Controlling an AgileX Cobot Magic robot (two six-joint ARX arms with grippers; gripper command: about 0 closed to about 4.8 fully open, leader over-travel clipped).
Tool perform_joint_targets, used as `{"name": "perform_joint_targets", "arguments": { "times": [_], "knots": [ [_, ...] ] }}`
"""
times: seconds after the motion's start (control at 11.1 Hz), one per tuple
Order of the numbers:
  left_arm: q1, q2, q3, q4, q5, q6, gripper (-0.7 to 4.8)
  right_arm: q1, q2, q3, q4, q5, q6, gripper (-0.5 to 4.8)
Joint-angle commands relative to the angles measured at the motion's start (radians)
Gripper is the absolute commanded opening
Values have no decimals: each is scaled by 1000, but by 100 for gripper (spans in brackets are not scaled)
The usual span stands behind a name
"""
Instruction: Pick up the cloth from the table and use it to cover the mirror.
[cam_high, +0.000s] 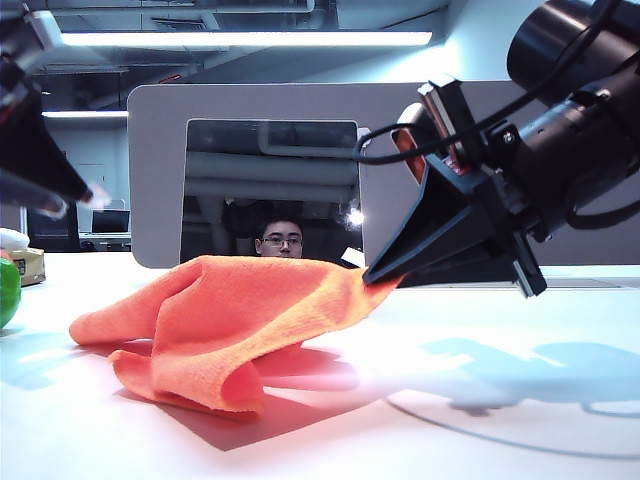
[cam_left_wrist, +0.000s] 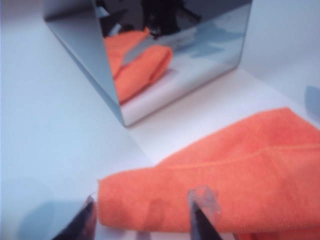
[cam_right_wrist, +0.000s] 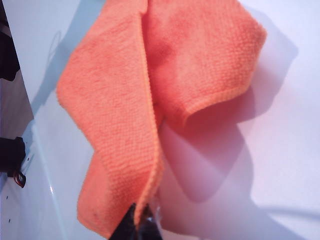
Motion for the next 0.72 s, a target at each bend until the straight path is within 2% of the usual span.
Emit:
{"name": "perform_joint_targets", "arguments": {
  "times": [0.09, 0.18, 0.36, 0.45, 0.54, 0.63, 0.72],
  "knots": [
    [-1, 142, 4, 79, 21, 18, 241, 0, -98, 3, -235, 240, -160, -3],
    [-1, 147, 4, 128, 35, 18, 241, 0, -99, 3, -277, 286, -173, -3],
    [-1, 177, 12, 161, 85, -18, 228, 1, -99, 3, -283, 282, -194, -3],
    [-1, 221, 22, 158, 150, -111, 170, 1, -99, 3, -297, 281, -220, -3],
    [0, 238, 26, 157, 172, -143, 170, 1, -99, 3, -308, 282, -239, -3],
    [0, 287, 34, 165, 216, -214, 171, 1, -101, 3, -373, 332, -307, -3],
    [0, 290, 38, 169, 215, -230, 171, 1, -103, 3, -378, 330, -325, -3]
  ]
}}
